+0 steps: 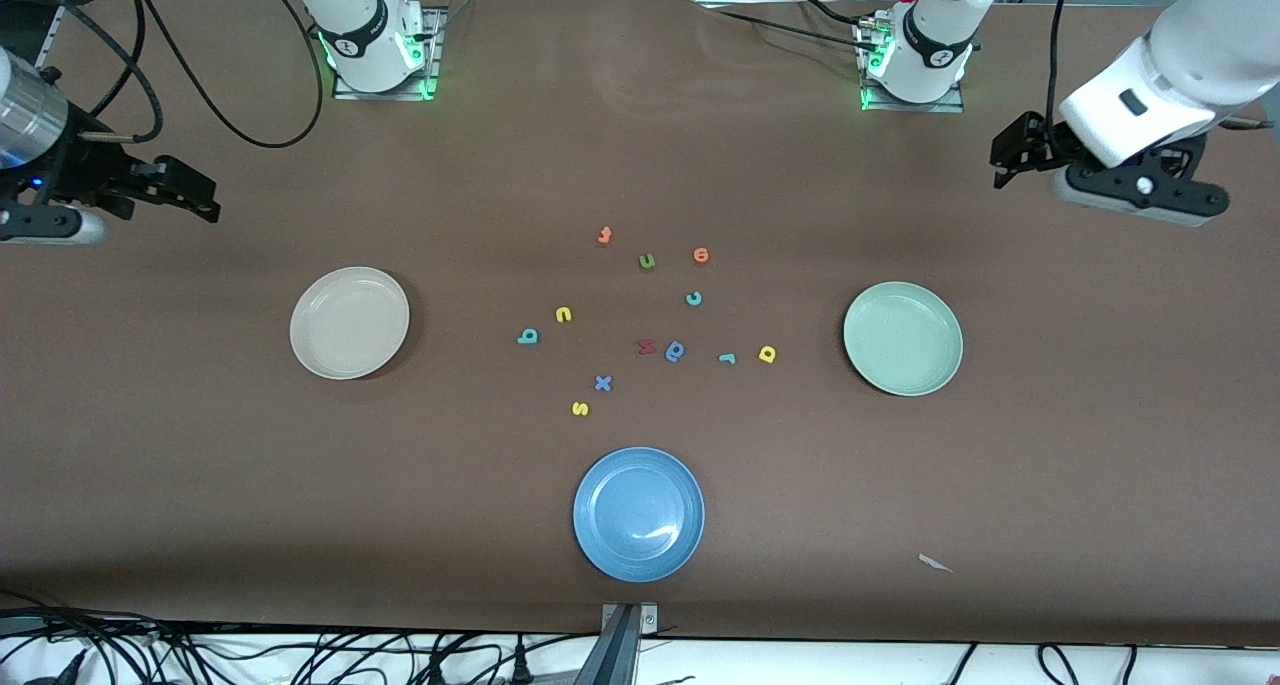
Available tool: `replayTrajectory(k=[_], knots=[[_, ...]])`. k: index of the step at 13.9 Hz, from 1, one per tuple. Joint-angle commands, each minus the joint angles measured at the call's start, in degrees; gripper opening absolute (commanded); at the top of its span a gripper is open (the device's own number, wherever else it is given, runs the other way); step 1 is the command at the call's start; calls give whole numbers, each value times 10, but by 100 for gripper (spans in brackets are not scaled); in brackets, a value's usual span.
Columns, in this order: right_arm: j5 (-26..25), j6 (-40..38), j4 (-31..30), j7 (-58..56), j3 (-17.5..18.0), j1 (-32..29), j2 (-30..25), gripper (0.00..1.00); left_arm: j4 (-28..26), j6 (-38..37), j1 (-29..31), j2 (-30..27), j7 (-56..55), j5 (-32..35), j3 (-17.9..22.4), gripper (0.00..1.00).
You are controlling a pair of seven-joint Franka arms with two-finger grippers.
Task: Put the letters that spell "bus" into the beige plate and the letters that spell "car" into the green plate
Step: 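Reach the left gripper to yellow a while the right gripper reaches yellow u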
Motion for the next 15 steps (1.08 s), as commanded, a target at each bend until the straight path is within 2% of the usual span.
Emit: replayTrajectory(k=[1, 4, 7, 9, 12, 15], knots=[[8, 3, 3, 44, 2, 28, 10, 100, 9, -4, -25, 51, 9, -10, 0, 100], [7, 51, -15, 113, 2, 77, 34, 100, 45, -3, -41, 156, 11, -4, 0, 100], [4, 108, -42, 153, 2, 136, 69, 100, 90, 13, -44, 231, 15, -10, -1, 100], [2, 140, -54, 177, 2, 167, 97, 100, 86, 106, -72, 260, 7, -11, 0, 100], [1, 278, -124, 267, 2, 220, 123, 100, 82, 192, -102, 317, 14, -9, 0, 100], [3, 333, -124, 279, 2, 260, 187, 100, 39, 280, -132, 335, 14, -6, 0, 100]])
